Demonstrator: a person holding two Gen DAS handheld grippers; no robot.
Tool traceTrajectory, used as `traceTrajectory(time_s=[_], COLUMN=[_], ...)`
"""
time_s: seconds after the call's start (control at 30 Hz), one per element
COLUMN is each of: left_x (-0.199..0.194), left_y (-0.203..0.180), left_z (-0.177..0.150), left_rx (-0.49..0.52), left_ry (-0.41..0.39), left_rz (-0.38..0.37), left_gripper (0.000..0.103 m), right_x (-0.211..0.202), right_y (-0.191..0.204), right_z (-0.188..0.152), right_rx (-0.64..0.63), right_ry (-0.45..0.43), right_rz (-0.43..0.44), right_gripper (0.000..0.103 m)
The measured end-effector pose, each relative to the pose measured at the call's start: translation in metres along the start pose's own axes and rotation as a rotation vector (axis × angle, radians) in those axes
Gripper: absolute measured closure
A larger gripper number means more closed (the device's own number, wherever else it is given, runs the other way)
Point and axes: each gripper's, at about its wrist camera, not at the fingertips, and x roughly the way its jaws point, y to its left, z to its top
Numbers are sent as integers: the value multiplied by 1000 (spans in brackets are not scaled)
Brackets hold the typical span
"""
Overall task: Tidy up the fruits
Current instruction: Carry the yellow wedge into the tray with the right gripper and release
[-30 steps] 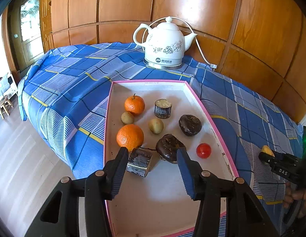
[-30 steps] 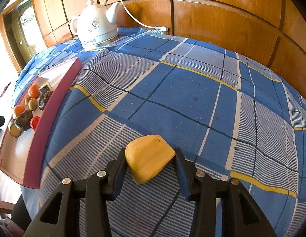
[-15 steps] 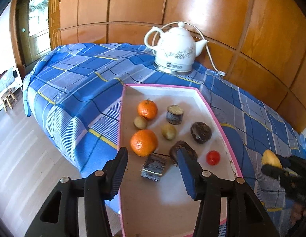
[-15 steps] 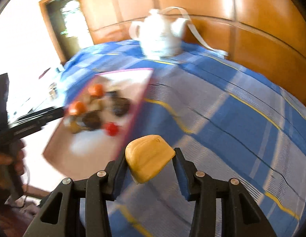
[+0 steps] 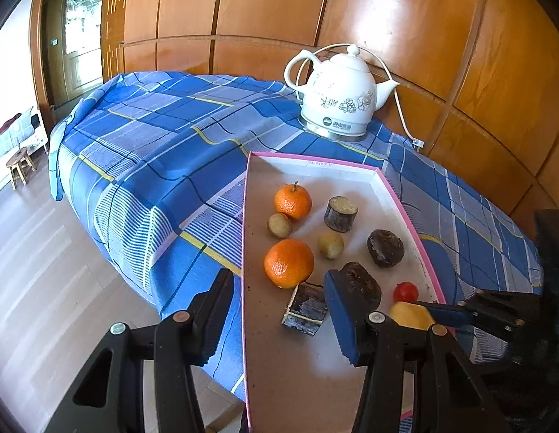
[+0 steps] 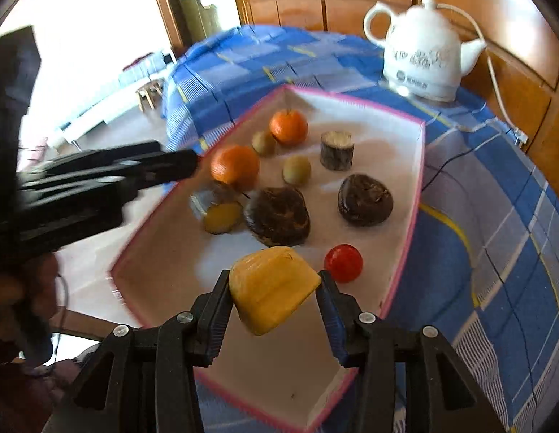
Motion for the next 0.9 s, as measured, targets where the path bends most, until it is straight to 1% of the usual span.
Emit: traceTrajectory(time_s=[0.1,0.23,0.3,0.33,0.6,0.73,0.87,0.9], left_x=[1,3,4,4,2,1,0,0], left_y=[2,3,3,2,2,0,2,2], left_z=[-1,-1,-1,-2,0,-1,0,0], left_rx=[-6,-12,-13,-11,-11,-6,-9,-11], left_ry=[3,6,10,11,3,1,-3,-3], left_rz=[-1,-1,-3,-4,-11,-11,-10,-9], left_gripper=[50,49,48,48,45,45,45,45], right_x=[6,0,-2,-3,-11,-11,-9,-9], right_y=[-6,-7,-5,-4,-1,-2,2,2], right_z=[-4,-11,-13,-13,-23,-24,-23,-22], right_rx=[21,27,20,20,5,2,-22,-27], right_ry=[15,3,-3,-6,4,13,10,8], right_rz=[-1,32,35,37,32,20,-12,-24], right_gripper=[56,55,50,49,49,49,49,52])
